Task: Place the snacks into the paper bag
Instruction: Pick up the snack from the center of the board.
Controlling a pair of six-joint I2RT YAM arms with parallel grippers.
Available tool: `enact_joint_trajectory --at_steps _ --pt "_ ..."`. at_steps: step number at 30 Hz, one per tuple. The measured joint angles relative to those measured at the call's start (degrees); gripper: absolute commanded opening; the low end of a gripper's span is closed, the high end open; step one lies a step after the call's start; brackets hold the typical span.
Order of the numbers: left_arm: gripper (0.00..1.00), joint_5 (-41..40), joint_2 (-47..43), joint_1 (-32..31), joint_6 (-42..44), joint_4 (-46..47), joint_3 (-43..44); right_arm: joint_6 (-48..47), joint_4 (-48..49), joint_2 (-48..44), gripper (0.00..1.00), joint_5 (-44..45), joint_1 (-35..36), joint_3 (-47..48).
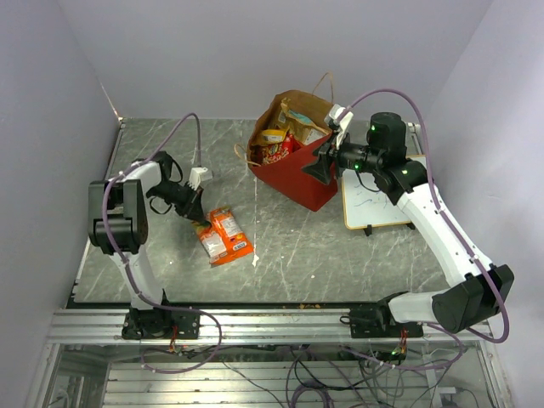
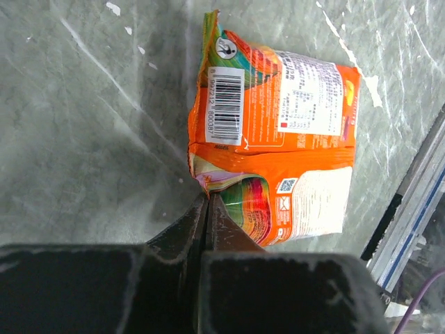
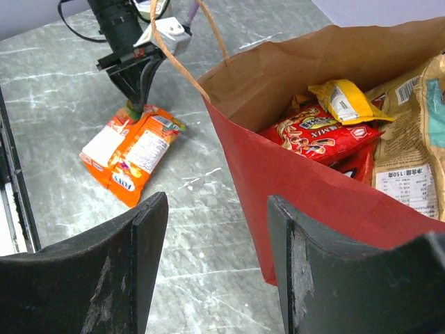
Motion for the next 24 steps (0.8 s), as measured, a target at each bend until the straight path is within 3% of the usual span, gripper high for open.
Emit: enact_joint_trajectory --at_steps 14,24 --pt "0.07 -1.18 -20.87 -1.81 4.68 -2.89 -3.02 1.44 2.03 0.07 0.59 -3.3 -0.26 -0.81" --pt "0.07 -3.3 -35.43 -15.37 4.11 -2.71 -5.38 9.66 12.44 1.99 0.54 -15.02 -0.22 -8.46"
